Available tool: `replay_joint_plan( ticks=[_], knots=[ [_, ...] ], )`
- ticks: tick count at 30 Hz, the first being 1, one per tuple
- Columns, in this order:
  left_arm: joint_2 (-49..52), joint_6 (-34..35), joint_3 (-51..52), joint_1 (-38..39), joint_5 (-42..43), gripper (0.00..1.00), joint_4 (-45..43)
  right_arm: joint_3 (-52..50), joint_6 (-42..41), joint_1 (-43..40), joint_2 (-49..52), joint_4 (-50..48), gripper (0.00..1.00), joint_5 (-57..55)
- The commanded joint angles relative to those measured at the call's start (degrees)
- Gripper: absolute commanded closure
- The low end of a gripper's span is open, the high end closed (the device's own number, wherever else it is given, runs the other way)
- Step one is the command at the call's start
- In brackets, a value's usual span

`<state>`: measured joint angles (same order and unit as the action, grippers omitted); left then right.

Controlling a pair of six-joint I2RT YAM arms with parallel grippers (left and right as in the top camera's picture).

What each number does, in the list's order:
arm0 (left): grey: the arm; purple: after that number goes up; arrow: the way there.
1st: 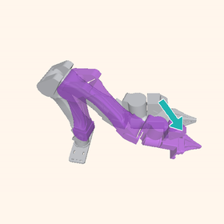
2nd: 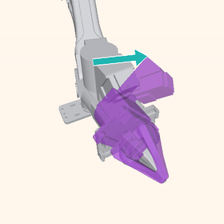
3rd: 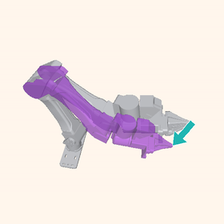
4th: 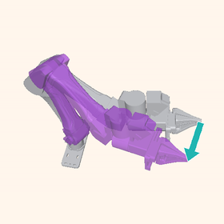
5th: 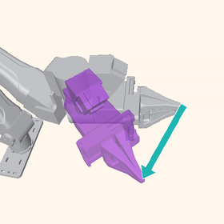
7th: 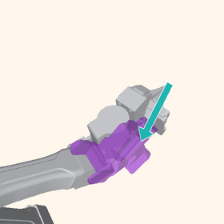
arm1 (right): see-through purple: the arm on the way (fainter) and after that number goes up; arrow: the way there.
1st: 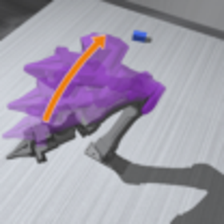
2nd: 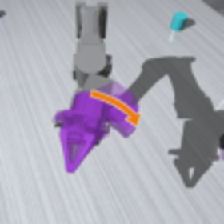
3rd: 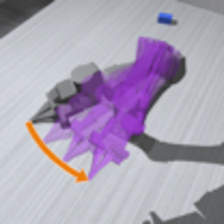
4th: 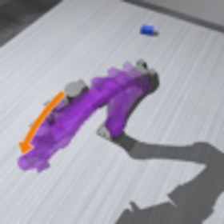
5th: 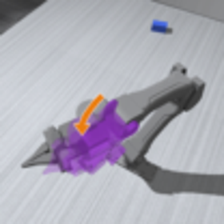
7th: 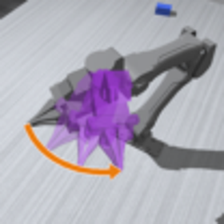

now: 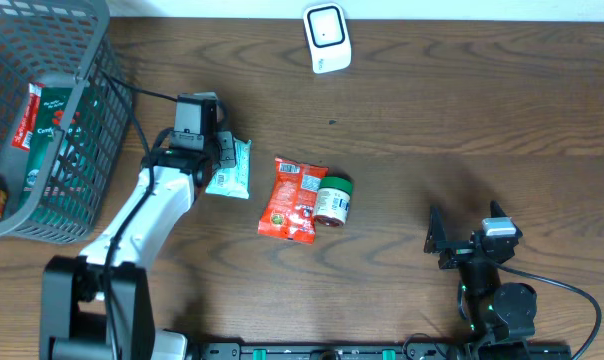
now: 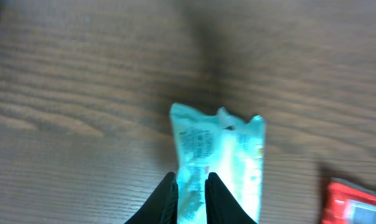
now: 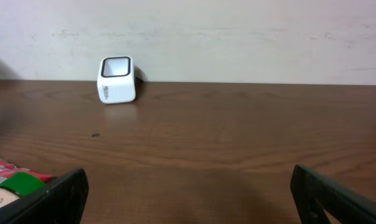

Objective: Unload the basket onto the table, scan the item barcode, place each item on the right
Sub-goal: 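Set the wipes pack down beside the red bag and release it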

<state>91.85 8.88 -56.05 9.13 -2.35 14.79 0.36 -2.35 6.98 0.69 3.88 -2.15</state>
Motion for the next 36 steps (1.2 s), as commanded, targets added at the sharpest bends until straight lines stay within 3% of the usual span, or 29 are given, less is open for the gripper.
replay_joint_plan(
  ticks=[1,7,17,26,36],
  knots=[
    [3.2,-1.0,0.3,0.2,-4.6,0.83,0.1,0.0,0.5,-0.2,-0.3,0.2,0.01,-0.1],
    [7.6,-1.0,0.3,0.2,-3.8,0.83,-2.4,0.0,0.5,-0.2,-0.3,0.2,0.01,-0.1],
    [8.3,-0.3,0.3,0.2,8.4,0.77,-0.2,0.0,0.5,-0.2,-0.3,0.2,0.01,-0.1],
    [8.3,4.0,0.3,1.2,8.4,0.75,2.3,0.0,0.5,-0.2,-0.3,0.2,0.01,-0.1],
    [7.7,4.1,0.3,6.4,7.1,0.69,2.6,0.0,0.5,-0.2,-0.3,0.2,0.01,-0.1]
  ],
)
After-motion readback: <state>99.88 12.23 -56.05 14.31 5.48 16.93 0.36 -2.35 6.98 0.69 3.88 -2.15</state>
